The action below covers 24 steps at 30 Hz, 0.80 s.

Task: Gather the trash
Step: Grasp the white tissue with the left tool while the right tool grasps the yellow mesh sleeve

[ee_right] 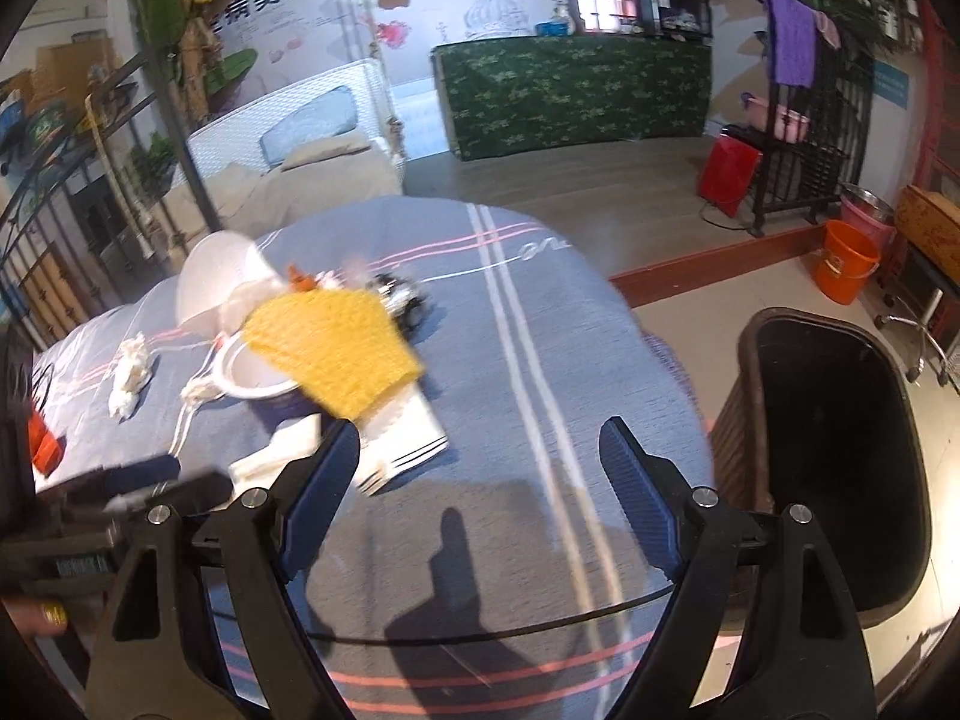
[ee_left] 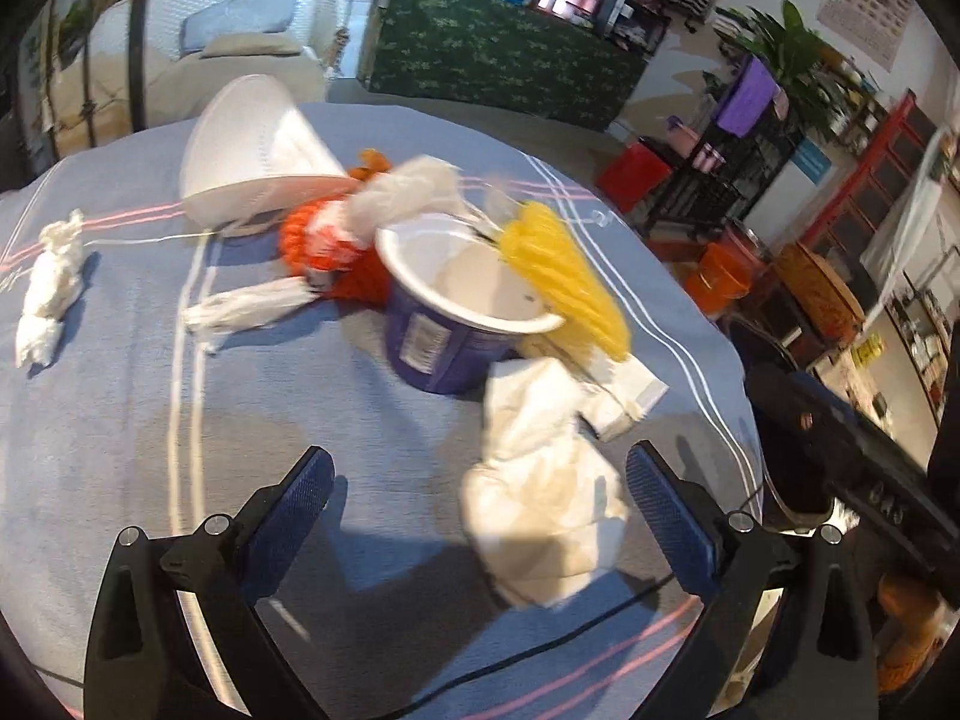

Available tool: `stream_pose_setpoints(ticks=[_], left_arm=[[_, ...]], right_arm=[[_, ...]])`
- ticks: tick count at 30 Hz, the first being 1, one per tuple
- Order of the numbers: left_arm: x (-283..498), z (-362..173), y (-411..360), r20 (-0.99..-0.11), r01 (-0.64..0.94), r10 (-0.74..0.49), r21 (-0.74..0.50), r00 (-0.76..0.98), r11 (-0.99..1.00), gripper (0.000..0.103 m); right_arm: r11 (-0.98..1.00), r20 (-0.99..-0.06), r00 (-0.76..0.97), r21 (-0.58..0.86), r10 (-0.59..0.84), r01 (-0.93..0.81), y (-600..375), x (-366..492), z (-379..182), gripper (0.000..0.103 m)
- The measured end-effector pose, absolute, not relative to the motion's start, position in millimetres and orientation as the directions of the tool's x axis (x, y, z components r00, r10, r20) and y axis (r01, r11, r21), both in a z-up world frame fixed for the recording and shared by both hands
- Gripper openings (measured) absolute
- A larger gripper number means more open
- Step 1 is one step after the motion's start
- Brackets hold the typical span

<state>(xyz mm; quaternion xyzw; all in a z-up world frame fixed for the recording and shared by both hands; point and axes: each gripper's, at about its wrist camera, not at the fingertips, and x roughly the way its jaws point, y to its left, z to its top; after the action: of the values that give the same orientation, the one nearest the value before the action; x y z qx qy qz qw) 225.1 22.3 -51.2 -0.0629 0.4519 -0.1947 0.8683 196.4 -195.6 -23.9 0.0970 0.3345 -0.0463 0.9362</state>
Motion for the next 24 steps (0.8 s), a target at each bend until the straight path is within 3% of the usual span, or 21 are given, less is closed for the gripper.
stream_pose_setpoints(ticks=[4,6,9,11,15,24], left_arm=[[225,-62,-11,-0.783,0.355,-0.375,-0.211,0.496,0.911,0.083],[227,-69,-20,-0.802,0.362,-0.347,-0.177,0.486,0.915,0.062],[228,-73,-19,-0.810,0.343,-0.322,-0.160,0.491,0.926,0.045],[227,-70,-11,-0.796,0.331,-0.336,-0.182,0.504,0.926,0.025],[221,-57,5,-0.761,0.310,-0.337,-0.187,0.554,0.932,0.020],[213,-33,61,-0.704,0.172,-0.308,-0.259,0.640,0.950,0.019]], right_arm=[[0.966,-0.637,0.769,0.164,-0.052,0.201,-215,198,-19,0.082],[0.960,-0.634,0.771,0.175,-0.060,0.218,-221,197,-17,0.082],[0.959,-0.642,0.765,0.184,-0.046,0.213,-221,200,-17,0.082],[0.965,-0.645,0.764,0.174,-0.040,0.197,-216,203,-17,0.082],[0.977,-0.644,0.765,0.163,0.002,0.134,-199,212,-18,0.082],[0.994,-0.646,0.757,0.104,0.100,-0.043,-156,243,-17,0.082]])
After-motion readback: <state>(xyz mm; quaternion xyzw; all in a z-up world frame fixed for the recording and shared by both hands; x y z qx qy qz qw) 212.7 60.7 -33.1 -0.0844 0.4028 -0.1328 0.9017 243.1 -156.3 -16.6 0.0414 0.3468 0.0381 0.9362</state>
